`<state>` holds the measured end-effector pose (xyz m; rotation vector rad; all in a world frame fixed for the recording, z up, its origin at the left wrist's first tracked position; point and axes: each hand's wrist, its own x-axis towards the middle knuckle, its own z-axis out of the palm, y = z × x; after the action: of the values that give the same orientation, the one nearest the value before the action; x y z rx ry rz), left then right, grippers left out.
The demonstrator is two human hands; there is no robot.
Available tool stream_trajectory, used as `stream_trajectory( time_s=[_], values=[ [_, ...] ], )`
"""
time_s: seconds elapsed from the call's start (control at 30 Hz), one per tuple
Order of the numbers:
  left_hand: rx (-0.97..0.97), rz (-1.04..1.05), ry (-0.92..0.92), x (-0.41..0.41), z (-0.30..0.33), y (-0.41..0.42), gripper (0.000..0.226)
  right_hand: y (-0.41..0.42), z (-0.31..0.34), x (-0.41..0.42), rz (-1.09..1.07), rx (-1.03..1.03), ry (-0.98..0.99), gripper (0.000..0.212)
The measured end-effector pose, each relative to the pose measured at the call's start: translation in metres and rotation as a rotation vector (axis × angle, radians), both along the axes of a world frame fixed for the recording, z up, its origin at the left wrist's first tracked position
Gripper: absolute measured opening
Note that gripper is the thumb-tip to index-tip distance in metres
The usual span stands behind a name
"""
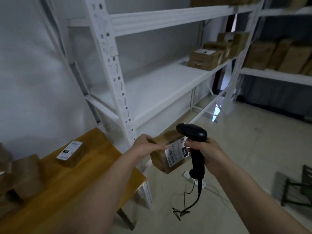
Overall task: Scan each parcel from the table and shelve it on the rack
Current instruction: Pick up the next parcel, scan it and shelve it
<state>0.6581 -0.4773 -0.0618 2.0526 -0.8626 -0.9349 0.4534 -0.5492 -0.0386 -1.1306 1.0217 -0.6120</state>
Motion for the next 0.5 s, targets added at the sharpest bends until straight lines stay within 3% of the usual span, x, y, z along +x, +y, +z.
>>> stream_trajectory(
  time_s=[0.27, 0.5],
  values=[
    [-0.193, 0.041, 0.046, -0.051, 0.034, -0.148, 0.061, -0.129, 0.034, -0.062, -0.085, -0.082, -0.093, 0.016],
    [-0.321, 0.087, 0.082, -0.056, 0.066, -0.247, 0.095, -0.236, 0.048, -0.083, -0.155, -0.139, -0.117, 0.021]
  ],
)
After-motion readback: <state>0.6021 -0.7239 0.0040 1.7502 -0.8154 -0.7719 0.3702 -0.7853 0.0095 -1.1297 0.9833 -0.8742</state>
